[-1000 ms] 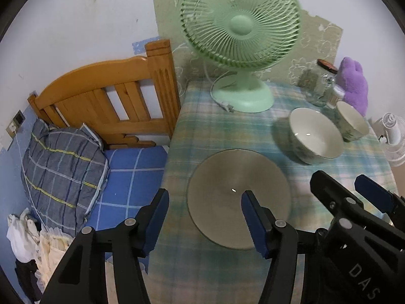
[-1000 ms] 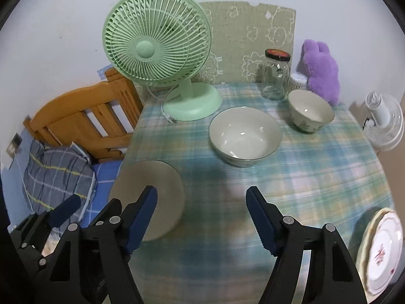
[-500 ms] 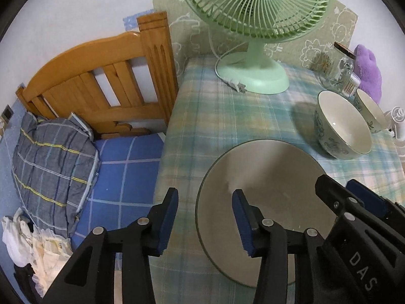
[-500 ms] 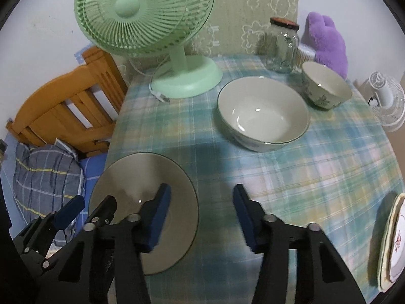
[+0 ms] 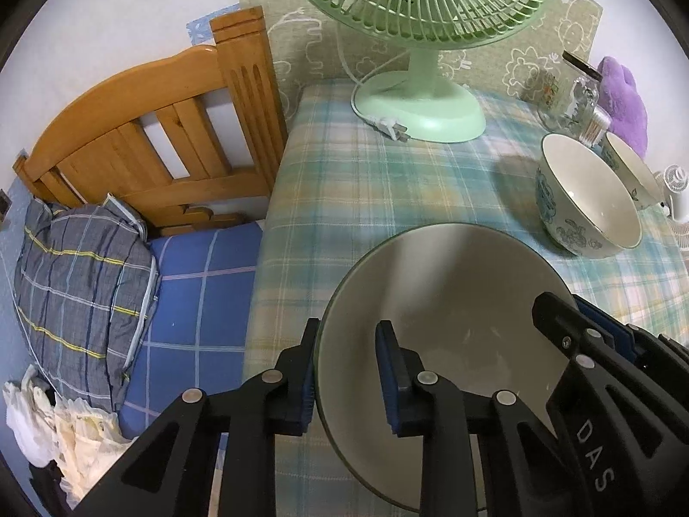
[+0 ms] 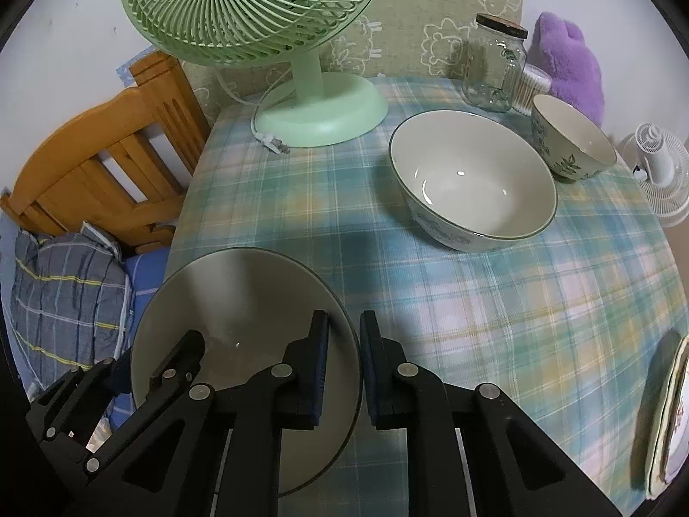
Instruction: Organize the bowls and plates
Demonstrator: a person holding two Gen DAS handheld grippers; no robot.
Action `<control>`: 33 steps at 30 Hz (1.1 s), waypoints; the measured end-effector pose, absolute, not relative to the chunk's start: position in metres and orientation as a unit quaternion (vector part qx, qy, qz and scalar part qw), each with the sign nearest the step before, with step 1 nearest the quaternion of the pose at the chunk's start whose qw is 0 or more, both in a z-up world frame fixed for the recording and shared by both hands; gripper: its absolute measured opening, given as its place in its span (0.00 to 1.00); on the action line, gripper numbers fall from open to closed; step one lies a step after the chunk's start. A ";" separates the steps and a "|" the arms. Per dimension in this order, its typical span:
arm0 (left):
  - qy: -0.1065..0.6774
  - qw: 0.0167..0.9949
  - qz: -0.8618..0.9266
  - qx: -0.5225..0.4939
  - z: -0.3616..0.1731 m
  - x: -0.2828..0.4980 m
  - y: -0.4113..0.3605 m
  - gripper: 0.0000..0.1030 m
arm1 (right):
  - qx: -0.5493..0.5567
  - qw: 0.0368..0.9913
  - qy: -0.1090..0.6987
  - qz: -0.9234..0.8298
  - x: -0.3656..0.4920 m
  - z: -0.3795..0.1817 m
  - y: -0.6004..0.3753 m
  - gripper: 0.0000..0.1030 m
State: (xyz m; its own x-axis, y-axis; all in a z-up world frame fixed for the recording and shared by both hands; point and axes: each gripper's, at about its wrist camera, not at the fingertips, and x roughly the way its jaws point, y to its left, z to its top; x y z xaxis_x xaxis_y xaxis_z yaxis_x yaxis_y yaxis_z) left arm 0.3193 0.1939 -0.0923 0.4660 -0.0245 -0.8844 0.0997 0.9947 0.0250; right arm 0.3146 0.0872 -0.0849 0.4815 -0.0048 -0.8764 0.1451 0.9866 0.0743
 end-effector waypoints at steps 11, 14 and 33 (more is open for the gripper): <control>0.511 0.857 -0.047 0.046 -0.082 0.302 0.179 0.23 | 0.082 0.861 0.499 -0.056 0.297 -0.074 0.077 0.18; 0.511 0.857 -0.049 0.050 -0.078 0.291 0.168 0.23 | 0.082 0.860 0.500 -0.057 0.287 -0.069 0.068 0.18; 0.511 0.859 -0.027 0.031 -0.053 0.215 0.072 0.23 | 0.062 0.862 0.502 -0.035 0.212 -0.041 -0.032 0.17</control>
State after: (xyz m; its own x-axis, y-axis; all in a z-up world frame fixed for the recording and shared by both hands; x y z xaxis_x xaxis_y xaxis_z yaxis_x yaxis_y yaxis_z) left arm 0.2149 0.0717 -0.0534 0.4767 -0.0148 -0.8790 0.0789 0.9965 0.0260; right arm 0.2124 -0.0324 -0.0409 0.4933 0.0025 -0.8699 0.1224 0.9899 0.0723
